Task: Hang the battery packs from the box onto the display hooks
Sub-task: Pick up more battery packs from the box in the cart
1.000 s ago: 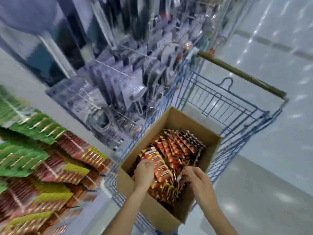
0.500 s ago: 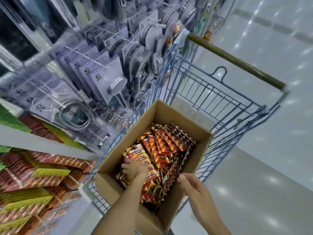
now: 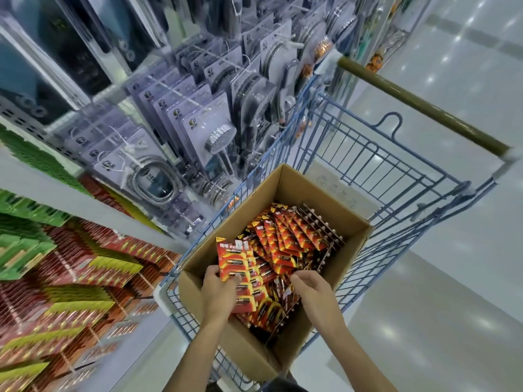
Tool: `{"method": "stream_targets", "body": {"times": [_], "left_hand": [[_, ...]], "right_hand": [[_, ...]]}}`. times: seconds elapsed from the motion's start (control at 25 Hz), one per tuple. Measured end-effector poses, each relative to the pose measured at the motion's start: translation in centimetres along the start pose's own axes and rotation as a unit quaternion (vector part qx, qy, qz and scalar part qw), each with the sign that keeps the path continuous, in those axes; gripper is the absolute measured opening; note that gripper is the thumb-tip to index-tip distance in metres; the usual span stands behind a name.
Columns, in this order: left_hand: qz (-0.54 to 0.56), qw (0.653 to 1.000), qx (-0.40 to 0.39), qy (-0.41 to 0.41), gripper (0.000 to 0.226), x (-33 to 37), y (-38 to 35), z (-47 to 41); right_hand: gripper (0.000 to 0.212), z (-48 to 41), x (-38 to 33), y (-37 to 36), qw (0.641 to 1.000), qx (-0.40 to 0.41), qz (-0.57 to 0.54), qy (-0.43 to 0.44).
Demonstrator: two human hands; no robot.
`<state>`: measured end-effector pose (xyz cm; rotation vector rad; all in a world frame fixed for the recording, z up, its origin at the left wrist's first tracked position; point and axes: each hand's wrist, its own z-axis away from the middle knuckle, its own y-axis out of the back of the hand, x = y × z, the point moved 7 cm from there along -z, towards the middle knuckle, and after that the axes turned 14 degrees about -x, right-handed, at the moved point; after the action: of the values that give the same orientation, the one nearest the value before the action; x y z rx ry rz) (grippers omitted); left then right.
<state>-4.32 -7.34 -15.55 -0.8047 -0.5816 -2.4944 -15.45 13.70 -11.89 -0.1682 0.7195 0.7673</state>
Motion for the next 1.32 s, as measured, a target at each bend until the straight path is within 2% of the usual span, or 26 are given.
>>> {"method": "stream_targets", "body": {"times": [0.2,0.32,0.4,0.52,0.72,0.84,0.96,1.04,1.32], "left_hand": [[0.157,0.981,-0.09,-0.071,0.03,1.9,4.1,7.8],[0.192,0.975,-0.079,-0.074,0.035,1.2,6.9,9.7],[0.205,0.974,-0.072,-0.066,0.036,0.5,8.6,10.1],[0.215,0.973,-0.056,-0.065,0.036,-0.6,10.8,10.4],[0.249,0.964,-0.06,-0.078,0.039,-0.6,12.5,11.7],[0.265,0.955,-0.077,-0.11,0.041,0.5,13.6,12.8],[0.283,0.944,-0.097,-0.136,0.042,1.8,15.0,14.0],[0.293,0.938,-0.103,-0.157,0.046,2.6,16.5,15.1],[0.33,0.909,-0.068,-0.245,0.039,4.4,24.9,21.1]], "right_hand": [[0.07,-8.2,1.1,-6.3,0.986,-0.112,0.087,-0.082],[0.102,-11.3,2.7,-10.0,0.974,-0.096,0.16,-0.126],[0.109,-12.4,3.2,-10.9,0.963,-0.061,0.223,-0.136],[0.1,-12.9,3.4,-10.8,0.969,-0.044,0.209,-0.123],[0.055,-10.2,2.8,-9.5,0.99,-0.116,-0.005,-0.083],[0.042,-5.0,0.2,-8.1,0.986,-0.123,-0.109,-0.039],[0.037,1.0,-3.7,-7.9,0.975,-0.149,-0.159,0.041],[0.042,4.8,-6.3,-8.4,0.967,-0.161,-0.177,0.083],[0.047,14.2,-14.7,-15.3,0.935,-0.23,-0.196,0.184]]}}
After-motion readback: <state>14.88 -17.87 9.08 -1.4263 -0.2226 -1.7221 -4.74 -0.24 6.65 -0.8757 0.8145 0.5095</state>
